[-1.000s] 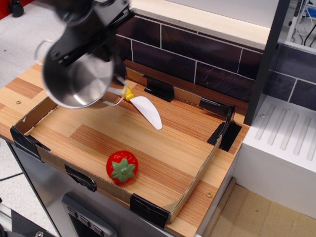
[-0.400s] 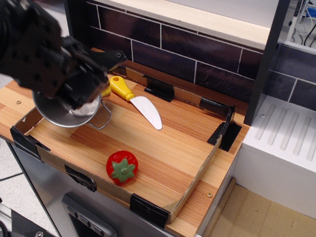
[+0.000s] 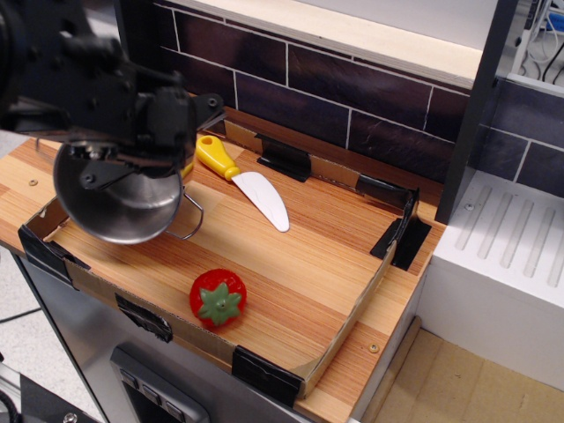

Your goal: Topple metal pot

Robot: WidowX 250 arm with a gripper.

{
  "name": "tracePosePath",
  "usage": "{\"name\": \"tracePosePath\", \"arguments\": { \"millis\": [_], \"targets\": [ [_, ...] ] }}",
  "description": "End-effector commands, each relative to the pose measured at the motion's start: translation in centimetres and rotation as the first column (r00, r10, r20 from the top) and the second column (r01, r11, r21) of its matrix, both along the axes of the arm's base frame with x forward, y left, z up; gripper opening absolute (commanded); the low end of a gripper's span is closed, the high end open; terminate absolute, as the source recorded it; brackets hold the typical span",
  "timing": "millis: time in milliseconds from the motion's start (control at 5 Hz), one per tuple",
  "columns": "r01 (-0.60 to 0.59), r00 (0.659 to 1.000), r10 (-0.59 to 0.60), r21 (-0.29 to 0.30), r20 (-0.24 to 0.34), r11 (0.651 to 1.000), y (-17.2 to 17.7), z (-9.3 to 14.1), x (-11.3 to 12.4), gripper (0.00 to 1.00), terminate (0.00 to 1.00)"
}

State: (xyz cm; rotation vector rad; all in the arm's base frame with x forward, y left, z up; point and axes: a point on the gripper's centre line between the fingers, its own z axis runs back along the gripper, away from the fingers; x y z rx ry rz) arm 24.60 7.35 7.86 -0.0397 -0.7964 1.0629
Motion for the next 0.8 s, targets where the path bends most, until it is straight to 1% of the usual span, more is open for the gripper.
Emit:
{"name": "tracePosePath", "arguments": {
  "millis": [0,200,400,600],
  "targets": [
    [-0.171,0.984,0.161,-0.148,-0.078,0.974,1.2,2.9,-1.0,1.0,0.0],
    [-0.26,0.962,0.231,-0.227,-0.148,0.939,1.9,4.0,-1.1,1.0,0.0],
    [-0.343,0.913,0.24,-0.302,-0.33,0.89,2.4,5.2,-0.9,1.0,0.0],
    [-0.359,0.879,0.187,-0.35,-0.439,0.865,2.6,6.5,-1.1,1.0,1.0]
  ]
}}
